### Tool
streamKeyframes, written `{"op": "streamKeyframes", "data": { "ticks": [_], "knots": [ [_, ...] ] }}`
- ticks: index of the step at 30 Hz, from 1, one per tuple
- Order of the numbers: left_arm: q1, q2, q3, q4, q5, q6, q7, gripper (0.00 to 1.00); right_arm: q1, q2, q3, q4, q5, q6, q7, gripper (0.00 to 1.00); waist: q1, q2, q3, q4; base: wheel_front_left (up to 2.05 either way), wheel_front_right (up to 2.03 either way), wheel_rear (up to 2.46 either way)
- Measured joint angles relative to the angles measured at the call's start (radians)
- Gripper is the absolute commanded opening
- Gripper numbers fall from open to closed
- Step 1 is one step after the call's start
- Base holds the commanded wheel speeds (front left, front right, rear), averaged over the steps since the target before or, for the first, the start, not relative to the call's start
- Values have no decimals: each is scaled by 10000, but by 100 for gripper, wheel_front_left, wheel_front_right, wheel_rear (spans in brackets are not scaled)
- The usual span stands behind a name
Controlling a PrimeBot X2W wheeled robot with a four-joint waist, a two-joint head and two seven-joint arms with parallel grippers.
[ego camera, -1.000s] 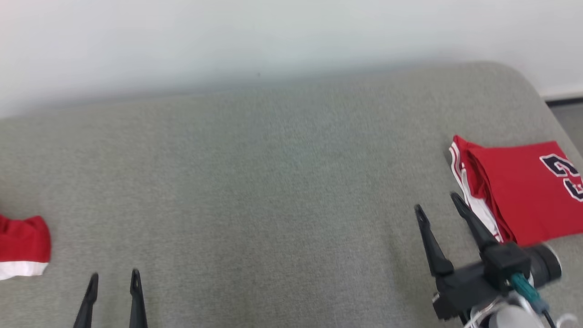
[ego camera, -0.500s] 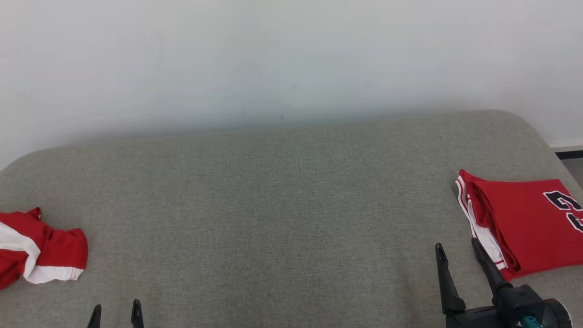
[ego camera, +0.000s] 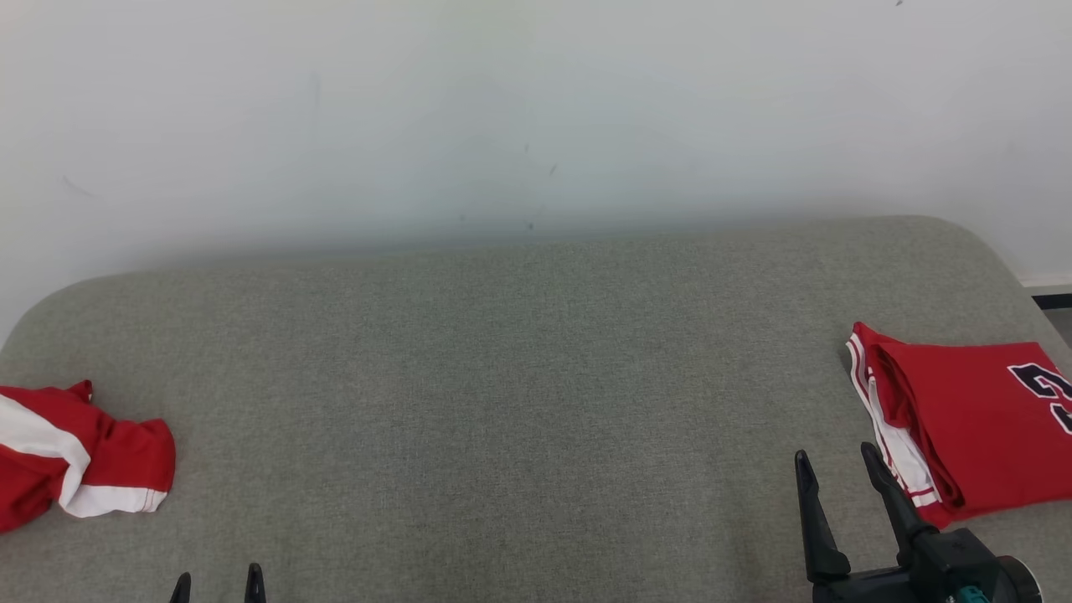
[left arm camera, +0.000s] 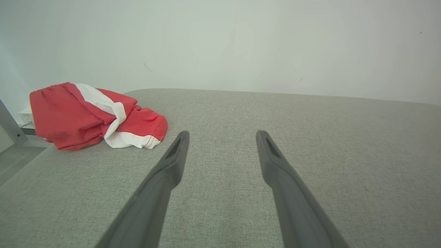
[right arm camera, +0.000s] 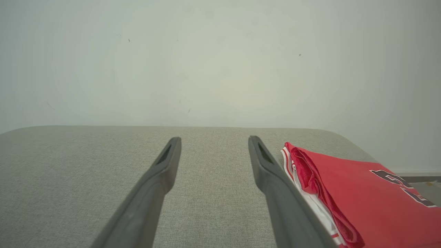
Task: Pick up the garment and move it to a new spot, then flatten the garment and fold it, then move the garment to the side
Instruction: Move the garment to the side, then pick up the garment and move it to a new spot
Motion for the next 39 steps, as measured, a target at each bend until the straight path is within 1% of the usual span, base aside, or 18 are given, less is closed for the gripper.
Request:
{"op": "streamKeyframes", "data": {
  "ticks": [13, 20, 27, 33, 39],
  "knots": [
    [-81, -2, -150, -19, -13, -25, 0, 100, -25, 35, 98, -115, 155, 0, 0, 100, 0, 0, 174, 178, 0, 0, 0],
    [-113, -13, -65, -84, 61, -29, -2, 100, -59, 40, 159, -144, 144, 0, -2, 100, 1, 1, 223, 532, 0, 0, 0],
    [-138, -10, -79, -100, 54, -29, 0, 100, -58, 44, 297, -102, 136, 0, -4, 100, 0, 0, 231, 1266, 0, 0, 0],
    [-127, -8, -140, -84, 58, -29, -2, 100, -58, 44, 416, -17, 236, 0, -23, 100, 0, 1, 215, 2112, 0, 0, 0],
    [-96, -10, 0, -107, 115, -31, 0, 100, -63, 46, 546, 31, 360, 0, -25, 100, 1, 1, 211, 3013, 0, 0, 0]
  ]
}}
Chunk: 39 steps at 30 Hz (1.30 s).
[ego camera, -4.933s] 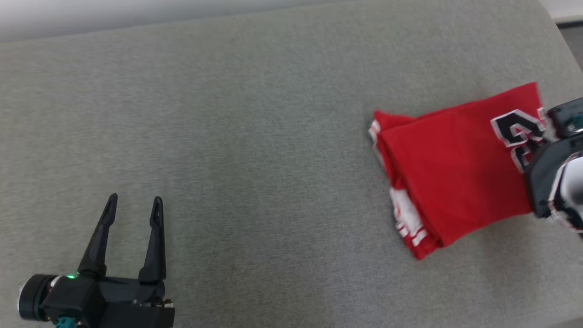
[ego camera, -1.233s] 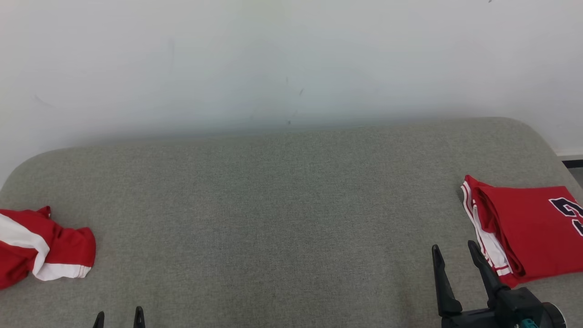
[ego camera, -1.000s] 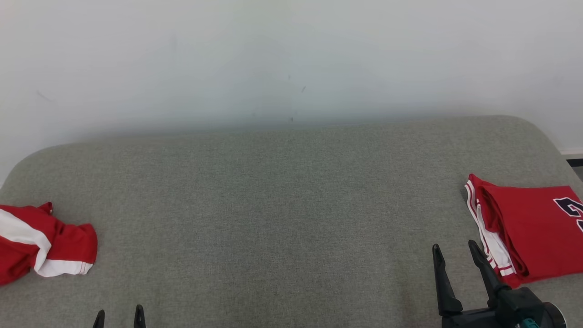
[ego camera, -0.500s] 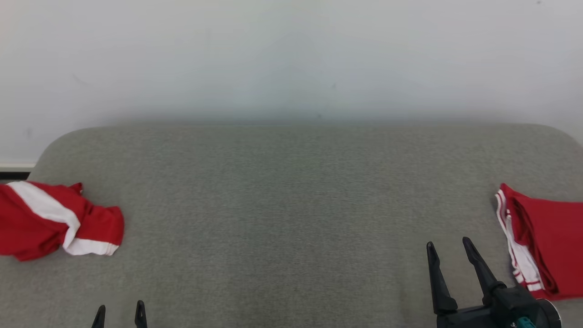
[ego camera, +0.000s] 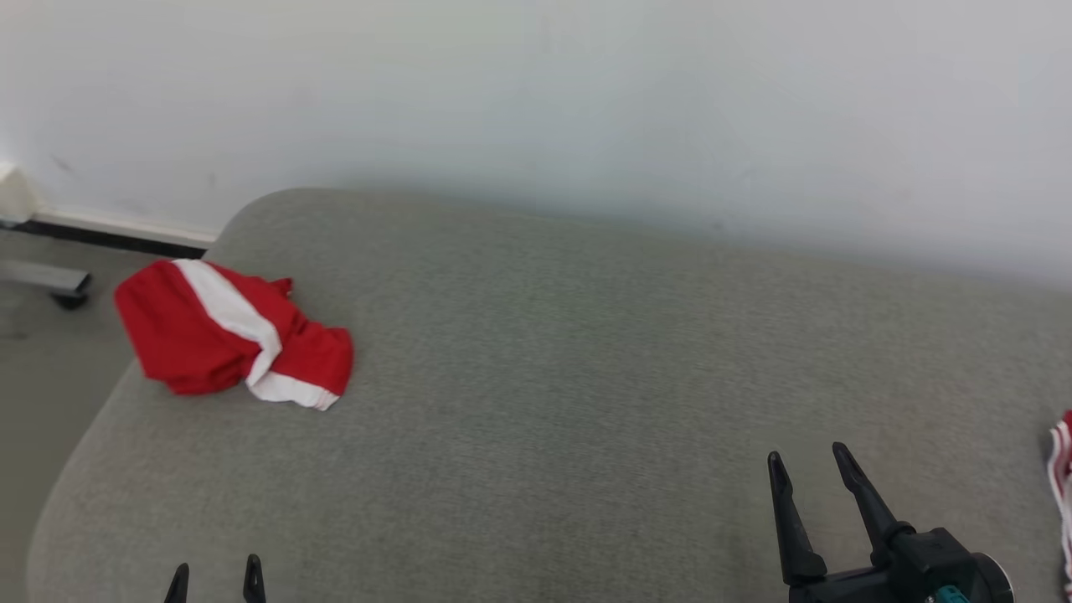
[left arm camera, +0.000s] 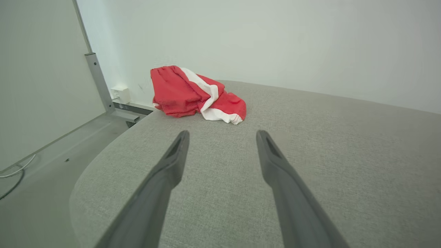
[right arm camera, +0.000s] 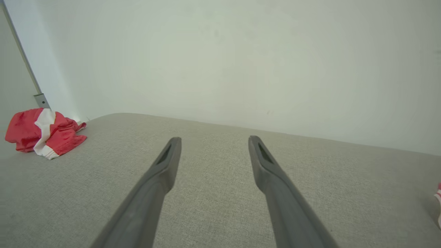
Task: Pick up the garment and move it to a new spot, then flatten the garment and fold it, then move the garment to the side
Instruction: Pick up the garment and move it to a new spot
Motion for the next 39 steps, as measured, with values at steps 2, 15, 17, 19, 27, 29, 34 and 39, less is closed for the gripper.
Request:
{"op": "streamKeyframes", "data": {
  "ticks": [2, 15, 17, 19, 27, 29, 34, 39],
  "knots": [
    [24, 2, 31, -23, 15, -2, 0, 100, 1, 2, 67, 23, 13, 0, 0, 100, 0, 0, 1, 287, 0, 0, 0],
    [204, -2, 326, -119, 58, -10, 0, 100, 48, 4, 198, 142, 159, 0, 0, 100, 0, 0, -47, 1678, 0, 0, 0],
    [243, 0, 387, -130, 58, -12, -2, 100, 46, 6, 255, 146, 159, 0, 2, 100, 0, 0, -71, 1834, 0, 0, 0],
    [284, 0, 435, -125, 54, -12, 0, 100, 44, 6, 274, 150, 161, 0, 2, 100, 0, 0, -91, 1946, 0, 0, 0],
    [326, 0, 583, -109, 19, -54, 0, 100, 36, 6, 364, 224, 52, 0, 2, 100, 0, 0, -49, 2036, 0, 0, 0],
    [321, 0, 621, -65, -13, -54, -2, 100, 24, 6, 380, 228, 40, 0, 2, 100, 0, 0, -28, 1998, 0, 0, 0],
    [117, 0, 654, -15, -130, -56, 0, 100, -12, 8, 460, 224, -33, 0, 2, 100, -1, 0, 48, 1840, 0, 0, 0],
    [-735, 416, 431, 439, -127, -58, -2, 100, -277, 2, 606, 159, -261, 0, 0, 100, 0, 0, 319, 1634, 0, 0, 0]
  ]
}}
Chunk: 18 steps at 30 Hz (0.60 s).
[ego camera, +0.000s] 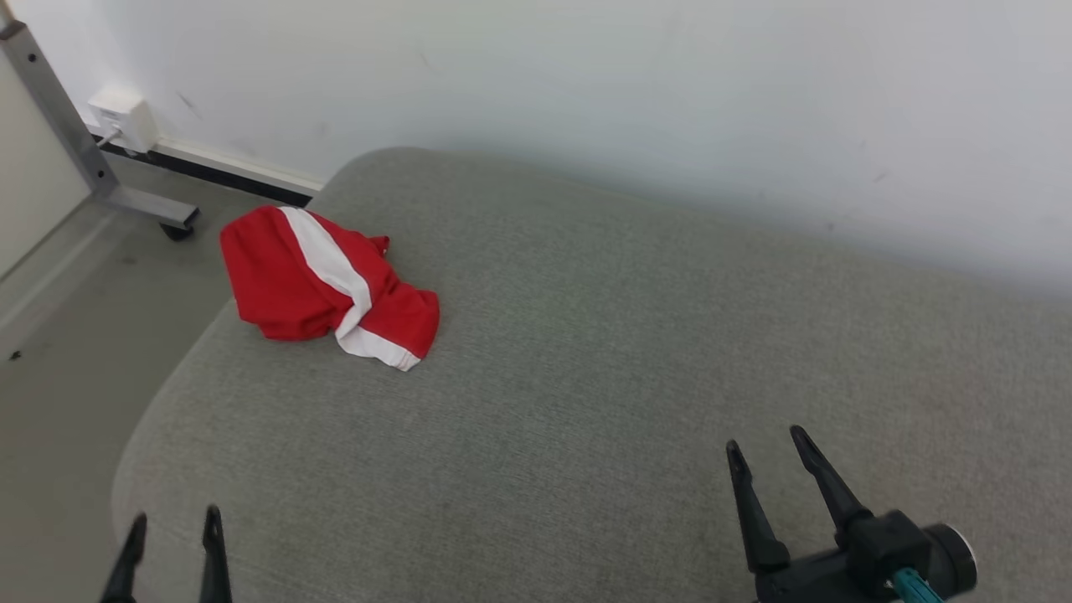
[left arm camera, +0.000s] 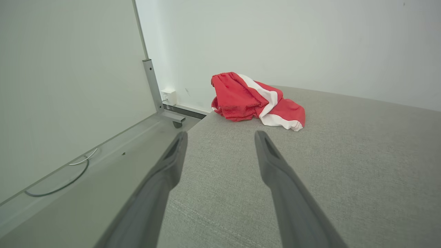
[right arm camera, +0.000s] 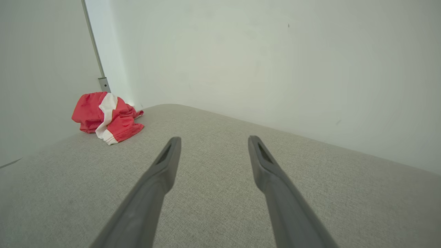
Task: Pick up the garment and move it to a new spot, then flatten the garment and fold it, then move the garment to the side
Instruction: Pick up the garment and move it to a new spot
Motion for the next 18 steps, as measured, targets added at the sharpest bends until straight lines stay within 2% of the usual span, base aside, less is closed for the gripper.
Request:
{"op": "streamKeyframes", "data": {
  "ticks": [4, 9, 12, 18],
  "knots": [
    [-1302, 830, -173, 782, -566, -17, 351, 100, -580, -153, 456, 2, -144, 0, 12, 100, 0, 1, 387, -282, 0, 0, 0],
    [-2954, 2019, 244, 1484, -1933, -17, 1868, 100, -1403, -240, 949, -27, -219, 0, 56, 100, 0, 2, 973, -898, 0, 0, 0],
    [-3847, 2803, 596, 1862, -2265, -15, 2541, 100, -1737, -309, 1143, -59, -305, 0, 56, 100, 1, 2, 1405, -1292, 0, 0, 0],
    [-5582, 3421, 1438, 2364, -3682, 2, 4000, 100, -2290, -322, 1045, -407, -474, -2, 52, 100, 2, 3, 2442, -2035, 0, 0, 0]
  ]
}}
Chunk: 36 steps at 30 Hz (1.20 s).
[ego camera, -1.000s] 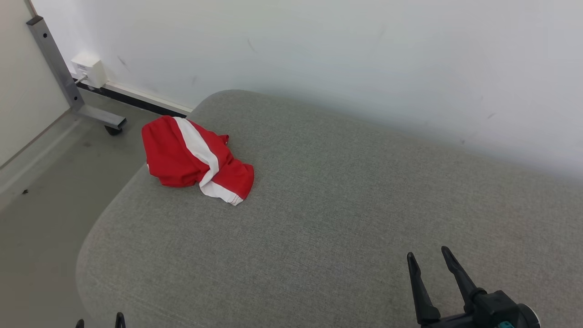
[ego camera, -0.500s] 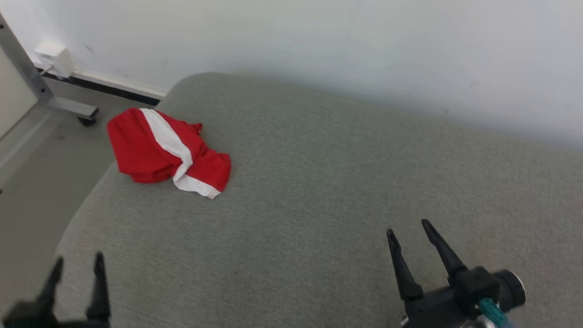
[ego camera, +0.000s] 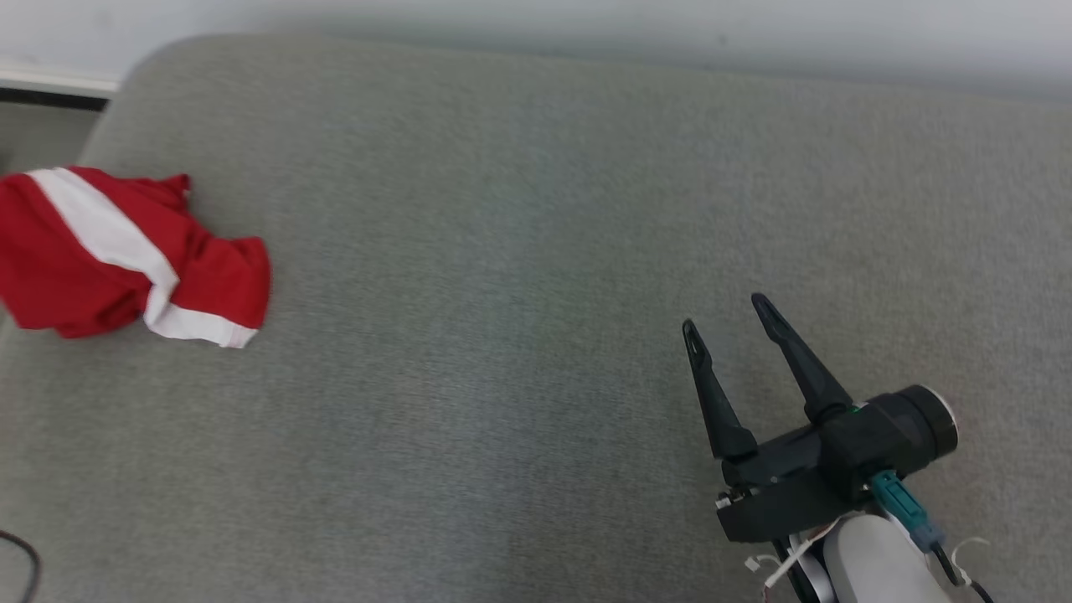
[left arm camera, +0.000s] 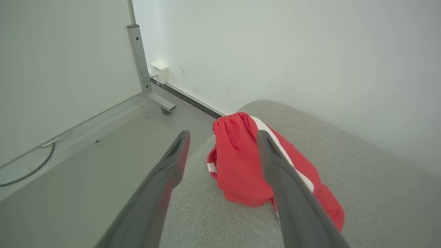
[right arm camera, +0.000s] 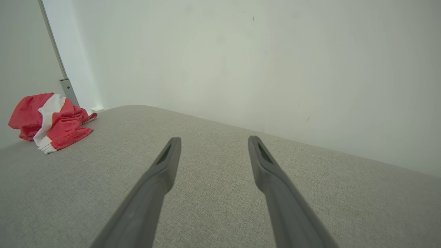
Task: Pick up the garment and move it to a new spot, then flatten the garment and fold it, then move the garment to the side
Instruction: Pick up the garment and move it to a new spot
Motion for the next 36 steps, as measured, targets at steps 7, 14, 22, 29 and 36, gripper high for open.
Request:
{"op": "streamKeyframes", "data": {
  "ticks": [7, 14, 22, 29, 36],
  "knots": [
    [-1571, 955, 1507, 790, -2069, 169, 1751, 100, -568, 128, 178, -376, -84, 2, -12, 100, 1, 0, 1290, -888, 0, 0, 0],
    [-1991, 1574, 1653, 1488, -2493, 727, 3104, 100, -778, 244, 163, -662, -69, 2, -25, 100, 1, -1, 2524, -1855, 0, 0, 0],
    [-2056, 1465, 1544, 2286, -2811, 1360, 4493, 100, -918, 305, 171, -744, 6, 2, -27, 100, -1, -2, 3231, -2490, 0, 0, 0],
    [-1849, 1484, 1444, 2201, -2970, 1080, 4888, 0, -929, 311, 171, -665, 35, 2, -27, 100, -2, -3, 3137, -2560, 0, 0, 0],
    [-1672, 1310, 1383, 1655, -3193, 610, 4915, 0, -848, 318, 142, -523, 351, 2, -27, 100, -2, -2, 2536, -2451, 0, 0, 0]
  ]
}}
